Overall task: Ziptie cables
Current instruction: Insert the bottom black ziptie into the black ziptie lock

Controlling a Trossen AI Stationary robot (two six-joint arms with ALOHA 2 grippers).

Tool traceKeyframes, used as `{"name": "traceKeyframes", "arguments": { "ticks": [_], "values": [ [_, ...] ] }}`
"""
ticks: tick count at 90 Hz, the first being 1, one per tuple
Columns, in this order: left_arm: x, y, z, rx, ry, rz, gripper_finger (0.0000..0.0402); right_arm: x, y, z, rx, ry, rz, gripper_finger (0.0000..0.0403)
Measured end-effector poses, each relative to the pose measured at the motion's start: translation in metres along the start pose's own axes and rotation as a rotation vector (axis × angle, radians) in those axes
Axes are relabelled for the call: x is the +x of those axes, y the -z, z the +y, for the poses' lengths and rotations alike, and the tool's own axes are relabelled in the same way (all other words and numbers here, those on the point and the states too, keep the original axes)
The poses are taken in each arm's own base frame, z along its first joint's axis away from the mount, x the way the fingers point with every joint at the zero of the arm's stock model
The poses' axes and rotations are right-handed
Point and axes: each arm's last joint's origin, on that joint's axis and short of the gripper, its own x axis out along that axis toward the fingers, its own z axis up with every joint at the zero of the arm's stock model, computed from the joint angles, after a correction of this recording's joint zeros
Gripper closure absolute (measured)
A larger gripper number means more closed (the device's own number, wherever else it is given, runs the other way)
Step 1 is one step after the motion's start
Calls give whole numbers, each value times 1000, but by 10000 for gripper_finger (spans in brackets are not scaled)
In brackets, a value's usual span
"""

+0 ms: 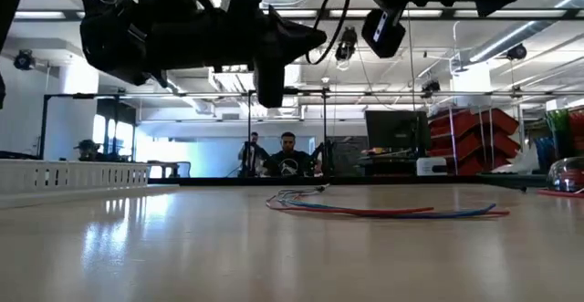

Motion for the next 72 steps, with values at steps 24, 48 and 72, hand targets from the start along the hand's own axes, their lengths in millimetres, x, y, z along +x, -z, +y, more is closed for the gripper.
{"name": "traceKeyframes", "arguments": {
  "ticks": [24,48,72],
  "values": [
    [0,1,0,27,2,1,402,0,1,0,-42,-25,24,403],
    [1,0,0,30,0,10,402,1,1,-5,-93,16,10,403],
    [2,0,1,36,-2,11,402,0,-2,-6,-120,35,-17,403]
  ]
}}
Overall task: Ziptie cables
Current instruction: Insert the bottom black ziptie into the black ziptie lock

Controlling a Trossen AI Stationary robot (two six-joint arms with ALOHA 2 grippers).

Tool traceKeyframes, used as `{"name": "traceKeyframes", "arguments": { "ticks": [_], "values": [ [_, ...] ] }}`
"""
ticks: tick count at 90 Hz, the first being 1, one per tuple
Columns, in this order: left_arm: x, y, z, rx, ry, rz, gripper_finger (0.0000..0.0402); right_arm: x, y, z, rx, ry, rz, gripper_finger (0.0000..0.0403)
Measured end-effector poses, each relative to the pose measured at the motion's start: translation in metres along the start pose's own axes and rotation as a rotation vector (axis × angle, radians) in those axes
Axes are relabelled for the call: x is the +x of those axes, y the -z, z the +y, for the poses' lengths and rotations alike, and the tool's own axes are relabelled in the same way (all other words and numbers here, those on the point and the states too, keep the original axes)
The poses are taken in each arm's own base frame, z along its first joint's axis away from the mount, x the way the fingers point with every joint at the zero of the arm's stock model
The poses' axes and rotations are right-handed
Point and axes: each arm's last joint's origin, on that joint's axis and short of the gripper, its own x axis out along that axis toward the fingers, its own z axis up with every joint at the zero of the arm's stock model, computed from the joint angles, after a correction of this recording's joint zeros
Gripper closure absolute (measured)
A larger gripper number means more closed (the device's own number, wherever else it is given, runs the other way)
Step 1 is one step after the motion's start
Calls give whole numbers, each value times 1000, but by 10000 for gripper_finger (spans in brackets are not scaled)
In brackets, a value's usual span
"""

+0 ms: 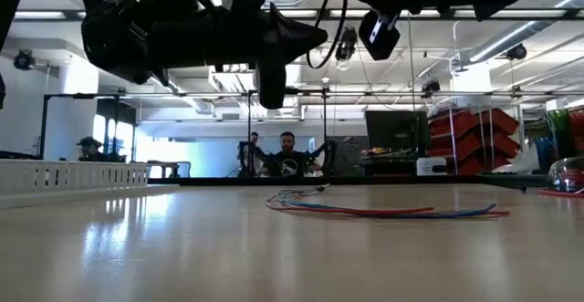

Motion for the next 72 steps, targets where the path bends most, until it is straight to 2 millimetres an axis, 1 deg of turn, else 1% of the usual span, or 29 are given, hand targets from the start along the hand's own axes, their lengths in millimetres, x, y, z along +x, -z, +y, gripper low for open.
{"name": "traceKeyframes", "arguments": {
  "ticks": [33,46,72],
  "values": [
    [0,1,0,5,-7,23,402,2,3,-2,8,6,17,403],
    [0,1,0,-6,-12,33,402,3,5,-1,7,-17,32,403],
    [0,2,-1,-4,-5,45,402,2,2,0,-25,-25,12,403]
  ]
}}
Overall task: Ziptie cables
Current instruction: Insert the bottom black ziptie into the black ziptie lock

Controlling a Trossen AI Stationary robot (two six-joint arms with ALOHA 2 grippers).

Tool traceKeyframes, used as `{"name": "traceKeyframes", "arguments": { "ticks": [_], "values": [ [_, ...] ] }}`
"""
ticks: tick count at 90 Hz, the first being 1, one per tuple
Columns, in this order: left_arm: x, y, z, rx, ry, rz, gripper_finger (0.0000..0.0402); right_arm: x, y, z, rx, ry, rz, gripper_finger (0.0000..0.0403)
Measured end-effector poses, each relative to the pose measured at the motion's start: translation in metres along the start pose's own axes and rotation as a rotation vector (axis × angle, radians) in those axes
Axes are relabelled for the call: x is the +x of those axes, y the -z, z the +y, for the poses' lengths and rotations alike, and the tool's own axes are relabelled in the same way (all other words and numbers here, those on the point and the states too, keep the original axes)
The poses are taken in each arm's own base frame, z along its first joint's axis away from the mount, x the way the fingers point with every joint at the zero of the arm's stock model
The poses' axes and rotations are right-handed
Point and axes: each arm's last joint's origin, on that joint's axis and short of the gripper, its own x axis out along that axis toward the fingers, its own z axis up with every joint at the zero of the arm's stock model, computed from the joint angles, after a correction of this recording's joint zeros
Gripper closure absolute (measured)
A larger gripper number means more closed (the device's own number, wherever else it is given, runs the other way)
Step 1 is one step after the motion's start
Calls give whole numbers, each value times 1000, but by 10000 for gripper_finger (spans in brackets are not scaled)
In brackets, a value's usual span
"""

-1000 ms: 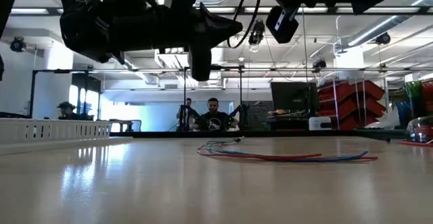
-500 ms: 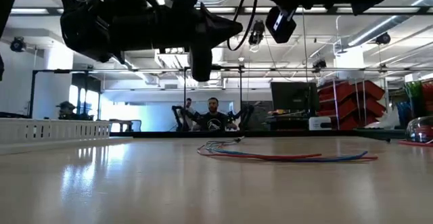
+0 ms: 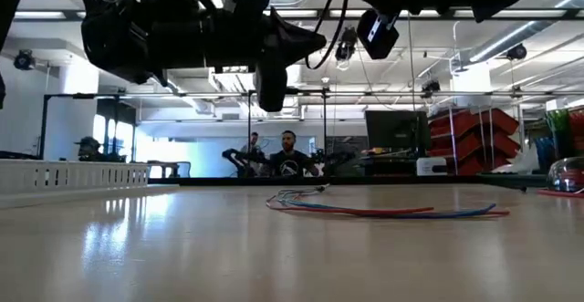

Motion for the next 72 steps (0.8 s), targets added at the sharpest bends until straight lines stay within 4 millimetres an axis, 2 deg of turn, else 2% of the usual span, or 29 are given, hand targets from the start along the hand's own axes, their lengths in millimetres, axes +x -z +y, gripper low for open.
{"name": "traceKeyframes", "arguments": {
  "ticks": [33,72],
  "values": [
    [0,0,0,4,1,1,402,4,4,-12,16,42,19,403],
    [0,2,-2,15,16,17,402,4,-1,-10,6,33,-3,403]
  ]
}}
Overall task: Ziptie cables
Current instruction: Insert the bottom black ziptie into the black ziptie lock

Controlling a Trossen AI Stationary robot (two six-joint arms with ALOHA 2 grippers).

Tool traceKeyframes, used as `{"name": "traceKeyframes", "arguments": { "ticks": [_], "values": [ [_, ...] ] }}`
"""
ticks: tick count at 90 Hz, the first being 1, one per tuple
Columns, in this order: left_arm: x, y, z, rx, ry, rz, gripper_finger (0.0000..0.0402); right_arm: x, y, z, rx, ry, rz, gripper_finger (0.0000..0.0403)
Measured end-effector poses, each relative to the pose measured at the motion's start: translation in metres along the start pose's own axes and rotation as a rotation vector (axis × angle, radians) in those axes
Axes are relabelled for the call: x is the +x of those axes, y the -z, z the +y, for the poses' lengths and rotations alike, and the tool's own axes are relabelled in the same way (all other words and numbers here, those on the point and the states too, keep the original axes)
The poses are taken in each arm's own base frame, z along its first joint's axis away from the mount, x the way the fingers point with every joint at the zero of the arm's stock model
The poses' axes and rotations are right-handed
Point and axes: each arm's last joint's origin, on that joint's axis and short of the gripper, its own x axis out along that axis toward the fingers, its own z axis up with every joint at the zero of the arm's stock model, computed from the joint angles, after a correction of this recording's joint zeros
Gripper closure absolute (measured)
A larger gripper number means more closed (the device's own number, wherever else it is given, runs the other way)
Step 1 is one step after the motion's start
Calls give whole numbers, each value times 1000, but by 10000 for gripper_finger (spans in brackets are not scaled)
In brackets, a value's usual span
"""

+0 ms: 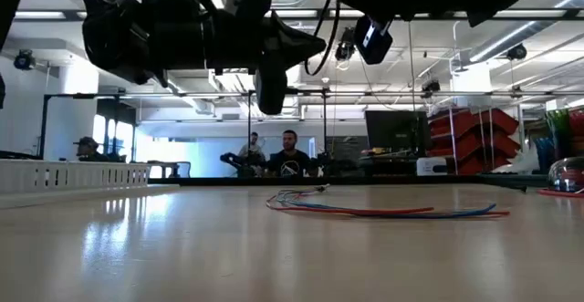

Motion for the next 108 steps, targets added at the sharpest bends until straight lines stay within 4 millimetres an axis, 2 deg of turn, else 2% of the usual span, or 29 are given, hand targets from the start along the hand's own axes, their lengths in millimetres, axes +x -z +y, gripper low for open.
{"name": "traceKeyframes", "arguments": {
  "ticks": [46,67,108],
  "values": [
    [-1,-3,-1,56,1,-16,402,0,-1,-2,6,8,-4,403],
    [-1,-4,-2,143,6,-17,402,-1,-2,-3,9,9,-4,403],
    [8,-13,7,282,-45,-62,402,-5,-4,-17,93,60,7,403]
  ]
}}
